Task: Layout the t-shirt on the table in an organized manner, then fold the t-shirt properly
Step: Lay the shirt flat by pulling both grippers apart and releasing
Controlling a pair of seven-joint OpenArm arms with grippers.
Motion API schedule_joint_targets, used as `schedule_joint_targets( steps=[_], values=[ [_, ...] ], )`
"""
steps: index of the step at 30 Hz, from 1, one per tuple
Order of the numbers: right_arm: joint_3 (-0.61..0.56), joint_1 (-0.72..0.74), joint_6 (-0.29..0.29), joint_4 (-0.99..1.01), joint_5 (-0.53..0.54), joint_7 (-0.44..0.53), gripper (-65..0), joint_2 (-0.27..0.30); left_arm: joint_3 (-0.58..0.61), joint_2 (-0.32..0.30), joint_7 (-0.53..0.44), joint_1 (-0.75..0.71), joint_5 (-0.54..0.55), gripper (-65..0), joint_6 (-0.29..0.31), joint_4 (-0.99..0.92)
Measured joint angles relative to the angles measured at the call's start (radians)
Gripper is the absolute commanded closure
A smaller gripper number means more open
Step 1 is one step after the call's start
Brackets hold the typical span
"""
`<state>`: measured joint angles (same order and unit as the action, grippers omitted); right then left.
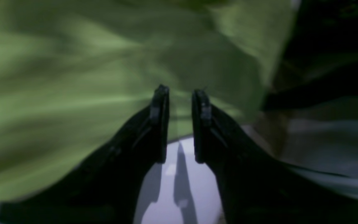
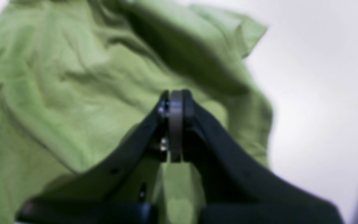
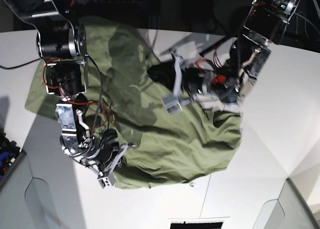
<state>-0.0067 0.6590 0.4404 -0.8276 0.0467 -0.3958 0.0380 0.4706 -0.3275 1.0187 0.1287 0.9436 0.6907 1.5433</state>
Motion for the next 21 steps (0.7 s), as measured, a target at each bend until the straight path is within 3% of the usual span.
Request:
schedule_joint_targets(
  steps=[5,10,17,21],
  values=[
    [-0.004,0.036,0.001,0.128,-0.081,0.03,0.0,0.002,0.097,0.063,-0.011,-0.045,-0.08,-16.1,-0.001,-0.001],
    [-0.004,0.03,0.002,0.147,-0.09,0.034,0.0,0.063,0.062,0.059,-0.026,-0.061,-0.159,-16.1,0.002,-0.005],
    [-0.004,0.015,0.063,0.147,0.017,0.026,0.0,0.173,-0.072,0.013,-0.099,-0.053,-0.14,-16.1,0.027,-0.116],
    [-0.004,-0.002,0.078,0.146,0.083,0.019,0.0,0.224,-0.106,-0.039,-0.134,0.022,-0.151,-16.1,0.04,-0.205]
  ],
)
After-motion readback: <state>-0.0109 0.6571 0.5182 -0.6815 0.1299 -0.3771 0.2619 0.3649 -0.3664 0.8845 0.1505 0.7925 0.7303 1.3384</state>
